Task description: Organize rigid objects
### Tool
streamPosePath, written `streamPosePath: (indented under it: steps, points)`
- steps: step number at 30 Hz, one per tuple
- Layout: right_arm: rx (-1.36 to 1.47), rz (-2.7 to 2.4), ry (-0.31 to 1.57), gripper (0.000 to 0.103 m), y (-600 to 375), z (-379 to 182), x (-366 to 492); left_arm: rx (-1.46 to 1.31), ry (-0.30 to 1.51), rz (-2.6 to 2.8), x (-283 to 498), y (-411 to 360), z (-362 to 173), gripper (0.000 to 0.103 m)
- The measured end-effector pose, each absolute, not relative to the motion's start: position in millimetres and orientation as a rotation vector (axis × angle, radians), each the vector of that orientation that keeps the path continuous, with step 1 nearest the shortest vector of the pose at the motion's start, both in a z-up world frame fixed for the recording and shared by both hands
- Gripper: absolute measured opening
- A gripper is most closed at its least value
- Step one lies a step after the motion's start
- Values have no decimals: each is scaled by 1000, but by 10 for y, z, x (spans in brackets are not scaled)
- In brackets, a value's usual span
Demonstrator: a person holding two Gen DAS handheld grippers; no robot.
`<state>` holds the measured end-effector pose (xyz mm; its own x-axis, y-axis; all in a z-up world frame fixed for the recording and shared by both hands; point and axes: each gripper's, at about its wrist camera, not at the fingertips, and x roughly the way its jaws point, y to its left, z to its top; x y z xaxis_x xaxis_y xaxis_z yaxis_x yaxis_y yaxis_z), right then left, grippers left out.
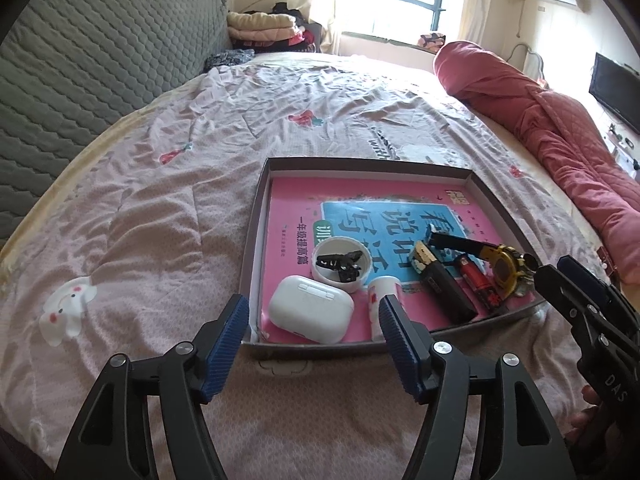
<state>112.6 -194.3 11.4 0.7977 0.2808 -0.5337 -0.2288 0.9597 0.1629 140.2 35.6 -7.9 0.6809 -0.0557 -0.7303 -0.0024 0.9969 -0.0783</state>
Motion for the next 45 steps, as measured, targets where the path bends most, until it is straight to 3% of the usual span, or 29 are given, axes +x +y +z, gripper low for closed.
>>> streamPosePath:
  steps: [3,45]
  points:
    - [95,267,585,61,-1950,161,1045,-70,815,-32,1326,317,-27,72]
    - [19,173,600,61,-1914,268,12,-44,800,-23,202,-12,112,76]
